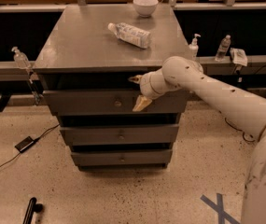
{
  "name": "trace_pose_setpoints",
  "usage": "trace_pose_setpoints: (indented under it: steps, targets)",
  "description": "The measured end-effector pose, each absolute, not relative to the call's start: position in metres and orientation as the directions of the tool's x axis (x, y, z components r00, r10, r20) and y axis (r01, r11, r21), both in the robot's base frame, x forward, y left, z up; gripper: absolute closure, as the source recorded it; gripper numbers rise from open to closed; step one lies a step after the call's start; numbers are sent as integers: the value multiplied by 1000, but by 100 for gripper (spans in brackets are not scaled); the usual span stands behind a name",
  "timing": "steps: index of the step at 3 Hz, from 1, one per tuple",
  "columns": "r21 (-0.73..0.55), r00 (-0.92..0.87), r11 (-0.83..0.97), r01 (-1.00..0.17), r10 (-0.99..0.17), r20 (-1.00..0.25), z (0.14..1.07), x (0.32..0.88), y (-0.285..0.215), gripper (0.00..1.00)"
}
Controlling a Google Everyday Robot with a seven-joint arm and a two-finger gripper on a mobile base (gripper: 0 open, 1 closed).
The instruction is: Open top drawer
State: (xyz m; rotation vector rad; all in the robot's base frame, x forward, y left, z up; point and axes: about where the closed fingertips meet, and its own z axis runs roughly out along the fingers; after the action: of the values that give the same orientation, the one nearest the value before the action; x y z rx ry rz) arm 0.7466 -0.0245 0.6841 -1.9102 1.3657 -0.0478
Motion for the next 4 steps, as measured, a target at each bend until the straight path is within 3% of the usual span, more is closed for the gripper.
trace_pose_setpoints:
  steps: [3,4]
  targets:
    - [-540,440,-203,-817,-825,-354,663,737,-11,96]
    - [-540,440,-203,-817,-825,-354,665,737,-11,100]
